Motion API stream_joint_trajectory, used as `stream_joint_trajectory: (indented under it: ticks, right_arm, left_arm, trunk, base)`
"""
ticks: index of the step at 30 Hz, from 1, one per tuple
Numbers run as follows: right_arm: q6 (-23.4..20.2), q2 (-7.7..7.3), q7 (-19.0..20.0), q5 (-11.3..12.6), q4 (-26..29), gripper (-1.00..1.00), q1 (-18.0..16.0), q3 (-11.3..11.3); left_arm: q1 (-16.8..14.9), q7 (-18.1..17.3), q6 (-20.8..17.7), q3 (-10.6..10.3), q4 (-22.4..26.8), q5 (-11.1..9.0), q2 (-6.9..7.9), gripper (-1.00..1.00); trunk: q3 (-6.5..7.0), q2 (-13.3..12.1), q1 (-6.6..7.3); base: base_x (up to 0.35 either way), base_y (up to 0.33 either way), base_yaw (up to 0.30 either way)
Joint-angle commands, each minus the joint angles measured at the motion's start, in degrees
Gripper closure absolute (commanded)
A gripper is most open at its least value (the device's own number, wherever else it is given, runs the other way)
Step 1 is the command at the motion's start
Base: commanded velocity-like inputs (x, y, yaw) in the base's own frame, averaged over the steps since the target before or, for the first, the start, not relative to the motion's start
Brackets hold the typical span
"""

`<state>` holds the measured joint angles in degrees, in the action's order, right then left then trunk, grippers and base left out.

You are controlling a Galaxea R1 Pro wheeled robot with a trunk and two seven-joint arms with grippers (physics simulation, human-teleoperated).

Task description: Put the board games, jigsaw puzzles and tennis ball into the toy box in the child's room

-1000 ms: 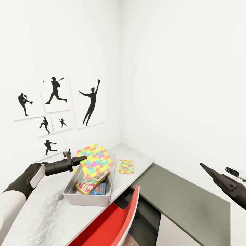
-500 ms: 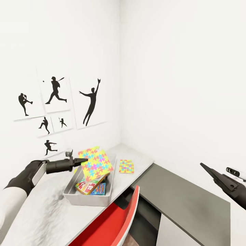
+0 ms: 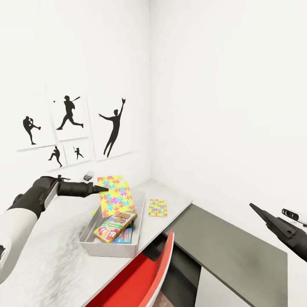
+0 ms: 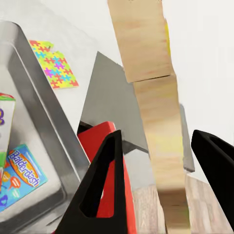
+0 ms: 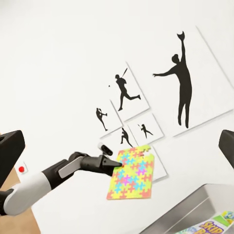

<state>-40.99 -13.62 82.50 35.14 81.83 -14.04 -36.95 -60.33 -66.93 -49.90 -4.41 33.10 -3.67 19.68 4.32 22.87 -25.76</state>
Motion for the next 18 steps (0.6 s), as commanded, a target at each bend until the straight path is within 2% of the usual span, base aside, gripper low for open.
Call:
stream_joint_trajectory:
  ticks: [1,4,9,13,18]
  right_arm:
    - [-0.58,0.00,0.12,0.08,0.01,-1.00,-0.02,0.00]
    - [-0.58,0.00,0.01,-0.05,0.08,-1.00,-0.02,0.03]
    - [-0.58,0.00,-0.04,-0.14,0.15,-1.00,-0.02,0.09]
    - [-0.51,0.00,-0.03,-0.22,0.17,-1.00,-0.02,0.12]
    - [-0.49,0.00,0.07,-0.14,0.10,-1.00,-0.02,0.12]
  left_arm:
    - [-0.34,0.14,-0.31,-0.27,0.02,0.96,-0.07,1.00]
    - [-0.71,0.22,0.13,-0.40,0.27,2.77,-0.27,1.00]
    - [-0.84,0.84,0.28,-0.62,0.52,3.57,-0.59,1.00]
    - [-0.84,3.25,0.32,-0.69,0.71,4.20,-1.79,1.00]
    - [-0.84,3.64,0.33,-0.73,0.76,4.24,-1.98,1.00]
  trunk:
    - [-0.03,0.04,-0.02]
    - [-0.03,0.04,-0.02]
    - [-0.03,0.04,-0.02]
    - [-0.03,0.04,-0.02]
    - [-0.03,0.04,-0.02]
  base:
    - [0.000,0.000,0.000]
    - [0.000,0.000,0.000]
    - [0.057,0.042,0.000]
    - [0.081,0.050,0.000]
    - [0.010,0.006,0.000]
